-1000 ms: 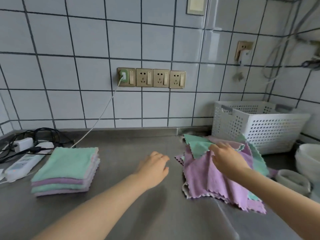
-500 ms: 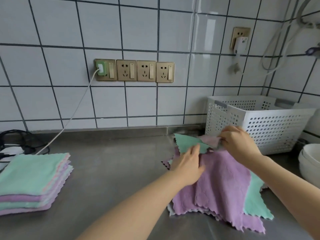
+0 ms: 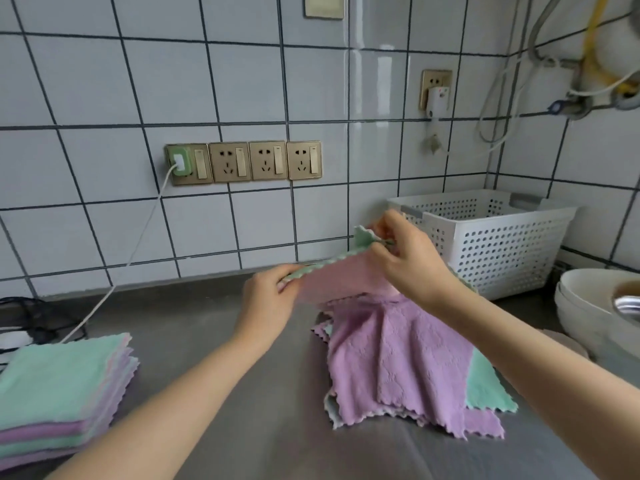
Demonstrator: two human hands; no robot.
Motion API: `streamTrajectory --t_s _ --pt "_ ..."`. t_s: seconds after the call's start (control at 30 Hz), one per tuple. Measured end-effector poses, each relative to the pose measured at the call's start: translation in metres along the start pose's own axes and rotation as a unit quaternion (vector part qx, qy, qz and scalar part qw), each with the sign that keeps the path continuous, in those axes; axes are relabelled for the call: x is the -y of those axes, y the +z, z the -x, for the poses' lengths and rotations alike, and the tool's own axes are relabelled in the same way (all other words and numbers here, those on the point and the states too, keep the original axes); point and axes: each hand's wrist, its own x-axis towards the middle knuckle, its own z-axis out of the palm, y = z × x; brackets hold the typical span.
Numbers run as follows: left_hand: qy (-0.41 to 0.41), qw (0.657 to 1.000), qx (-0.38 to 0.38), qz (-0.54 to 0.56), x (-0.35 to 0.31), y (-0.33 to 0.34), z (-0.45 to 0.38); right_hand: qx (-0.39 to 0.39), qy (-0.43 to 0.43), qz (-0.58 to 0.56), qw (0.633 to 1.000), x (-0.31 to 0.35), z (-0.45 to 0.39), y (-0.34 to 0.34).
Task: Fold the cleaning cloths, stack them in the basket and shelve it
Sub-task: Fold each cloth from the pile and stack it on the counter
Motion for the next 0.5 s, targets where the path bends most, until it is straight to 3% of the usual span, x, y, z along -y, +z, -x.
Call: streamTrajectory --t_s 0.1,0.23,0.37,0.5 --pt "0.022 1.000 -0.009 0.017 -0.025 -0.057 0.013 0.052 0.007 -0.107 0.993 0.034 0.016 -0.001" --pt "0.011 0.998 -0.025 0.054 -0.052 -0.125 0.031 0.194 0.051 -0.267 0.943 0.079 0.035 -0.002" --pt "-0.018 0.995 -0.035 0.096 -0.065 -0.186 0.052 0.255 0.060 -0.308 0.915 0.114 0.052 -0.002" --pt "-0.052 0.996 -0.034 0.068 -0.058 -0.234 0.076 0.322 0.012 -0.212 0.923 0.128 0.069 -0.007"
